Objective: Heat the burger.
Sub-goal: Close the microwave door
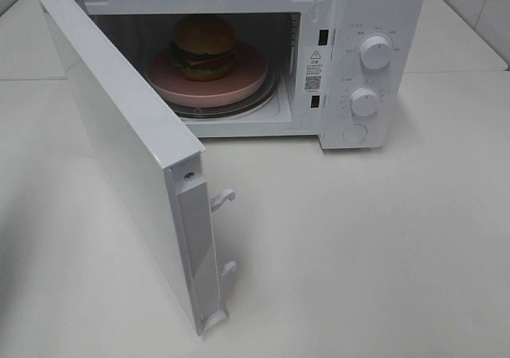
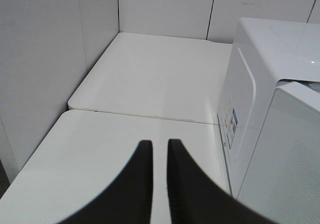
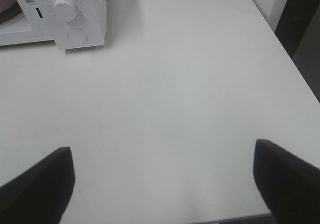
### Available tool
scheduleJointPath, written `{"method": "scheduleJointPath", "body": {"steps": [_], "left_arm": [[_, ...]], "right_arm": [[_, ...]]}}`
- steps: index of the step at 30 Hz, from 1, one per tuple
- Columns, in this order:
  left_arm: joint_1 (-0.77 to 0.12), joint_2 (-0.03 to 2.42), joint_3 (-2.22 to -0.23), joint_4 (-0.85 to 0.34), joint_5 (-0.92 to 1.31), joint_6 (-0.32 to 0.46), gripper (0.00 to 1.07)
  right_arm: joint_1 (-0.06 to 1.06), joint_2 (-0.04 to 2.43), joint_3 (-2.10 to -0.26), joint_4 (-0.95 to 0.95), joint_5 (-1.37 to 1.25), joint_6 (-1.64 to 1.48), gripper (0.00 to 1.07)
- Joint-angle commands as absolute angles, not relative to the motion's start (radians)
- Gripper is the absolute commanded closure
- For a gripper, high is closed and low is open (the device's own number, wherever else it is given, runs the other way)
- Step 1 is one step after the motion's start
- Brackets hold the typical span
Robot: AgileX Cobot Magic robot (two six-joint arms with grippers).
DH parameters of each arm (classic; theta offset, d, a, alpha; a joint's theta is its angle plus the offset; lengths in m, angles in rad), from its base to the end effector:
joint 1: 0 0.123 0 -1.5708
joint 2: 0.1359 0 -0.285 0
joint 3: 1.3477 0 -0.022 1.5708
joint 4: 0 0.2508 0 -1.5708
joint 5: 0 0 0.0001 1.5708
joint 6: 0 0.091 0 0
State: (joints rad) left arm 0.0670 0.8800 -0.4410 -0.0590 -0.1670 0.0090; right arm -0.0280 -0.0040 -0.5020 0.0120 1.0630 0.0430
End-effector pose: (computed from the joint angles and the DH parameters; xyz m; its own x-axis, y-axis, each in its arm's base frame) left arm 0.1818 0.0131 0.2826 -0.1796 -0.0613 -0.9818 -0.0855 0.9953 -0.0465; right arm -0.0057 0.0011 0.2776 -0.4511 0.0615 -0.8904 0.0407 0.9980 0.0483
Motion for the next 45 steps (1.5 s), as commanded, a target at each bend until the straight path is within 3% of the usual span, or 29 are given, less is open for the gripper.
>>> {"method": "scheduleJointPath", "body": {"steps": [1,8,14,16,22,45], "left_arm": [[0.066,0.945,-0.436,-0.072,-0.266,0.0,1.07],[0.066,1.04,-0.436,-0.065,-0.378,0.0,1.07],[0.066,1.133,-0.387,-0.009,-0.534,-0.104,1.07],[0.066,1.225,-0.319,0.103,-0.73,-0.18,1.07],[0.066,1.354,-0.272,0.297,-0.943,-0.28,1.07],[0.066,1.574,-0.315,0.479,-1.052,-0.279,1.07]], "right_arm": [[-0.034,-0.026,-0.501,0.01,1.055,0.035,0.14],[-0.034,-0.026,-0.501,0.01,1.055,0.035,0.14],[-0.034,-0.026,-0.501,0.01,1.055,0.035,0.14],[-0.034,-0.026,-0.501,0.01,1.055,0.035,0.14],[-0.034,-0.026,-0.501,0.01,1.055,0.035,0.14],[-0.034,-0.026,-0.501,0.01,1.055,0.035,0.14]]}}
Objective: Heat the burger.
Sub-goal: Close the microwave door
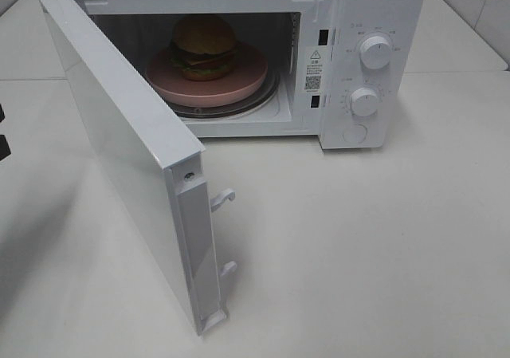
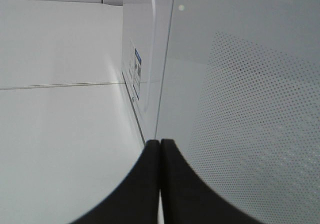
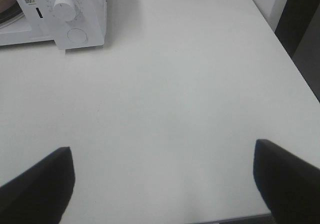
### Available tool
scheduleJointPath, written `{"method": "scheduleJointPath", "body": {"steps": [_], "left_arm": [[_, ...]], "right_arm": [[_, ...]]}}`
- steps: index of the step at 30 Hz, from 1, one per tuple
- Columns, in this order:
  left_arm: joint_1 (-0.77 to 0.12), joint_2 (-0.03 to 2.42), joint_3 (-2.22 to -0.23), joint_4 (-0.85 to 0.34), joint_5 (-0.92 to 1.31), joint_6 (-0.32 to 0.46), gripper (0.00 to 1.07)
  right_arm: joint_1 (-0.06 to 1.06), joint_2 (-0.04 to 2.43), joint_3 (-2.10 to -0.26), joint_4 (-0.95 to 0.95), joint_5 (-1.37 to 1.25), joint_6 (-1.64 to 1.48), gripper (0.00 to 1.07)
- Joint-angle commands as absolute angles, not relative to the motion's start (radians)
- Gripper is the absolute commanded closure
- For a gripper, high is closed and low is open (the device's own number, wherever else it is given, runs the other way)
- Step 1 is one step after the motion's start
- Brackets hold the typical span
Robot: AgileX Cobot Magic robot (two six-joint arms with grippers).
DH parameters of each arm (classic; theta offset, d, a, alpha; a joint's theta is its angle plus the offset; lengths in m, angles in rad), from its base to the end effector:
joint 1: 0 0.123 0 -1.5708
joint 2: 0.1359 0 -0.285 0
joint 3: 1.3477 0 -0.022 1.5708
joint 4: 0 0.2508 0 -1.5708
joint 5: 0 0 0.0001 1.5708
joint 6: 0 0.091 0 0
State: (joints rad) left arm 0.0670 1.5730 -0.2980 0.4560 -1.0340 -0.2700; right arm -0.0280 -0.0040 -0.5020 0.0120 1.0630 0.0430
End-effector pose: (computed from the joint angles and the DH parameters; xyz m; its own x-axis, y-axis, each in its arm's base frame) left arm 0.2376 -0.0185 0.1639 -0.2079 -0.0364 -0.9775 0.3030 0.9478 -0.0998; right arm -0.0057 0.0011 0.2776 -0.4511 0.0615 -0.8904 0.0407 0.9980 0.0483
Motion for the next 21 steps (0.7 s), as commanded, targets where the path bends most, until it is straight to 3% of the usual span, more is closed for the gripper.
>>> {"method": "scheduleJointPath", "body": {"steps": [1,8,11,15,21], "left_arm": [[0.066,1.574,-0.315,0.479,-1.052,-0.279,1.07],[0.057,1.578,-0.337,0.532,-1.043,-0.312,1.07],[0.01,1.602,-0.343,0.502,-1.043,-0.3,1.07],[-0.075,1.659,-0.372,0.406,-1.034,-0.224,1.07],[-0.143,1.714,-0.416,0.385,-1.034,-0.214,1.07]], "right_arm": [[-0.034,-0.026,-0.501,0.01,1.055,0.035,0.14],[-0.034,-0.026,-0.501,0.01,1.055,0.035,0.14],[-0.034,-0.026,-0.501,0.01,1.055,0.035,0.14],[-0.034,-0.026,-0.501,0.01,1.055,0.035,0.14],[-0.034,-0.026,-0.501,0.01,1.055,0.035,0.14]]}}
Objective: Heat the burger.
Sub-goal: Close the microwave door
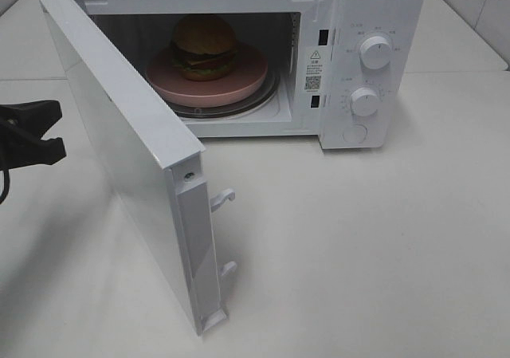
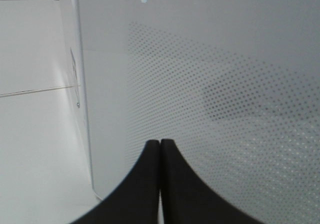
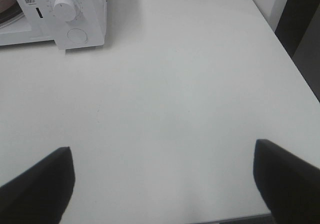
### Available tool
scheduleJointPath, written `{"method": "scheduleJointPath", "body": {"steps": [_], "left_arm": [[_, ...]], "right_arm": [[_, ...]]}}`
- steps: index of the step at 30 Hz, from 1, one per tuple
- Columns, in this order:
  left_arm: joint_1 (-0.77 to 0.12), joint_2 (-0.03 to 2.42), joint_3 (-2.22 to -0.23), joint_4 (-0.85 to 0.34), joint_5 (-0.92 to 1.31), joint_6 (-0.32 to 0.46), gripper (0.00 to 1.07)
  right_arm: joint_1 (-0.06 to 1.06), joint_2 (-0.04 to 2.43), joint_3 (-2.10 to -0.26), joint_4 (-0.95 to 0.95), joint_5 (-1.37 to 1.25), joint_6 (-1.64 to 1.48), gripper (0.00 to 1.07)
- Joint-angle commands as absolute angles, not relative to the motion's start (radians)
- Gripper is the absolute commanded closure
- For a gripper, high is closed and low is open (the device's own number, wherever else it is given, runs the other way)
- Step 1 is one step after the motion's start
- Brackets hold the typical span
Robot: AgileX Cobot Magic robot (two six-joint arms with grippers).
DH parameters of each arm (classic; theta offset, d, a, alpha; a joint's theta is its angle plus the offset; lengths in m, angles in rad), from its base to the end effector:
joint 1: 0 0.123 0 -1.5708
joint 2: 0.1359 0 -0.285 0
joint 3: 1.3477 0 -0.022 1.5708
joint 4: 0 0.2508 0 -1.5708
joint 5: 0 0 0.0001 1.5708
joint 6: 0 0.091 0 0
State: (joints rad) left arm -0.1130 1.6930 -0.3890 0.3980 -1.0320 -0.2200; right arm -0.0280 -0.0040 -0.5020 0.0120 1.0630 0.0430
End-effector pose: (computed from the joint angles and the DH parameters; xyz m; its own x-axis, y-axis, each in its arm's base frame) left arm 0.2589 -0.0598 0.1520 -0.2213 0.0180 -0.9750 0.4272 0.9006 -0.0804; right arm -0.0057 0.0011 0.2776 -0.4511 0.0615 -0.8904 0.0407 0.9980 0.0483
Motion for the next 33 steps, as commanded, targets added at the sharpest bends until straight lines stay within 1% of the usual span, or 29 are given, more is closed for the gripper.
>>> {"method": "scheduleJointPath", "body": {"steps": [1,2,4,6,7,11,13,15,22,24,26,27,30,32,33], "left_arm": [[-0.143,1.714,-0.416,0.385,-1.034,-0.214,1.07],[-0.164,1.74,-0.438,0.379,-1.03,-0.214,1.07],[-0.173,1.749,-0.448,0.375,-1.027,-0.214,1.07],[-0.204,1.773,-0.47,0.343,-1.027,-0.214,1.07],[-0.204,1.773,-0.47,0.343,-1.027,-0.214,1.07],[-0.249,1.805,-0.506,0.313,-1.019,-0.214,1.07],[-0.256,1.808,-0.511,0.304,-1.015,-0.214,1.07],[-0.277,1.814,-0.523,0.264,-1.012,-0.214,1.07],[-0.304,1.816,-0.559,0.235,-0.974,-0.212,1.07],[-0.34,1.828,-0.593,0.17,-0.96,-0.167,1.07],[-0.352,1.834,-0.604,0.147,-0.96,-0.161,1.07],[-0.373,1.848,-0.624,0.101,-0.961,-0.151,1.07],[-0.386,1.855,-0.636,0.074,-0.961,-0.15,1.07],[-0.423,1.878,-0.671,-0.011,-0.964,-0.149,1.07],[-0.423,1.878,-0.671,-0.011,-0.964,-0.149,1.07]], "right_arm": [[-0.034,-0.026,-0.501,0.01,1.055,0.035,0.14],[-0.034,-0.026,-0.501,0.01,1.055,0.035,0.14],[-0.034,-0.026,-0.501,0.01,1.055,0.035,0.14],[-0.034,-0.026,-0.501,0.01,1.055,0.035,0.14],[-0.034,-0.026,-0.501,0.01,1.055,0.035,0.14],[-0.034,-0.026,-0.501,0.01,1.055,0.035,0.14],[-0.034,-0.026,-0.501,0.01,1.055,0.035,0.14],[-0.034,-0.026,-0.501,0.01,1.055,0.035,0.14],[-0.034,-0.026,-0.501,0.01,1.055,0.035,0.14],[-0.034,-0.026,-0.501,0.01,1.055,0.035,0.14],[-0.034,-0.026,-0.501,0.01,1.055,0.035,0.14],[-0.034,-0.026,-0.501,0.01,1.055,0.035,0.14],[-0.034,-0.026,-0.501,0.01,1.055,0.035,0.14],[-0.034,-0.026,-0.501,0.01,1.055,0.035,0.14],[-0.034,-0.026,-0.501,0.01,1.055,0.035,0.14]]}}
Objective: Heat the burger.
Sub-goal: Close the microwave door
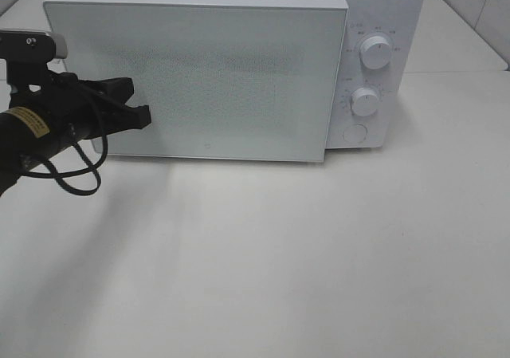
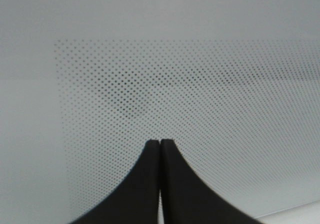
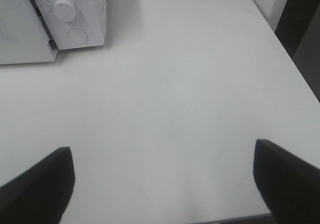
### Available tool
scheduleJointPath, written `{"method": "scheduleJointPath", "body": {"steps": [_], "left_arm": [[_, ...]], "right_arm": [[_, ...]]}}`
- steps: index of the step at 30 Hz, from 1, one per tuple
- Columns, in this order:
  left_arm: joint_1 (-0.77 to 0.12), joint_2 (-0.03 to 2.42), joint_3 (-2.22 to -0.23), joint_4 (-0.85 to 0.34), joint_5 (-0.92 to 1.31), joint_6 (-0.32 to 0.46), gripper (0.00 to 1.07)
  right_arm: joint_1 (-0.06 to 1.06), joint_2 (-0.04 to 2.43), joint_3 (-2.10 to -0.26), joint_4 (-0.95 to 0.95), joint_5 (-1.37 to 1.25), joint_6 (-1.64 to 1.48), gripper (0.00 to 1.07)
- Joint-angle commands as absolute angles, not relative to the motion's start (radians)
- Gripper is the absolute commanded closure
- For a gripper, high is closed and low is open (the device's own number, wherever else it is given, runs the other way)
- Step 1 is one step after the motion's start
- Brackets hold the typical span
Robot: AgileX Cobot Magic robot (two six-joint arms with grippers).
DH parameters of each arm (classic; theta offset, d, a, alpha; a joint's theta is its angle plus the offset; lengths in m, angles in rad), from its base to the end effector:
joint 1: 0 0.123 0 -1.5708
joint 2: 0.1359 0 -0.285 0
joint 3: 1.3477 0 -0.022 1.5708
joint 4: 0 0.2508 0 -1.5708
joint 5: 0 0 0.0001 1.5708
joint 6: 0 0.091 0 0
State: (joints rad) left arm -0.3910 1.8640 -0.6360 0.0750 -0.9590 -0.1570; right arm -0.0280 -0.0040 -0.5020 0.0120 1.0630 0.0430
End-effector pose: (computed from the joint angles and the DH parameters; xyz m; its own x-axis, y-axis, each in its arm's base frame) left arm 0.3052 -0.1318 0.1467 -0.2168 -0.0333 -0.9756 0.4142 0.9019 -0.1228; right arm -0.0057 0.0011 0.2776 -0.4511 0.0615 -0.8904 0.0407 0.9980 0.0483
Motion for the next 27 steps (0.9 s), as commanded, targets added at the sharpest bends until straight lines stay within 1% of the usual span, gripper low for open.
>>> {"method": "scheduleJointPath", "body": {"steps": [1,3,9,11,12,14,15,17,21,26,27], "left_arm": [[-0.449,1.892,-0.69,-0.07,-0.966,-0.148,1.07],[-0.476,1.917,-0.722,-0.138,-0.97,-0.145,1.07],[-0.504,1.941,-0.759,-0.158,-0.968,-0.144,1.07],[-0.518,1.956,-0.787,-0.179,-0.972,-0.114,1.07],[-0.518,1.956,-0.787,-0.179,-0.972,-0.114,1.07],[-0.539,1.969,-0.818,-0.244,-0.969,-0.044,1.07],[-0.539,1.969,-0.818,-0.244,-0.969,-0.044,1.07],[-0.551,1.97,-0.831,-0.283,-0.97,0.0,1.07],[-0.557,1.97,-0.841,-0.292,-0.972,0.016,1.07],[-0.557,1.973,-0.86,-0.332,-0.968,0.04,1.07],[-0.557,1.978,-0.875,-0.358,-0.968,0.066,1.07]], "right_arm": [[-0.034,-0.026,-0.501,0.01,1.055,0.035,0.14],[-0.034,-0.026,-0.501,0.01,1.055,0.035,0.14],[-0.034,-0.026,-0.501,0.01,1.055,0.035,0.14],[-0.034,-0.026,-0.501,0.01,1.055,0.035,0.14],[-0.034,-0.026,-0.501,0.01,1.055,0.035,0.14],[-0.034,-0.026,-0.501,0.01,1.055,0.035,0.14],[-0.034,-0.026,-0.501,0.01,1.055,0.035,0.14],[-0.034,-0.026,-0.501,0.01,1.055,0.035,0.14],[-0.034,-0.026,-0.501,0.01,1.055,0.035,0.14],[-0.034,-0.026,-0.501,0.01,1.055,0.035,0.14],[-0.034,-0.026,-0.501,0.01,1.055,0.035,0.14]]}}
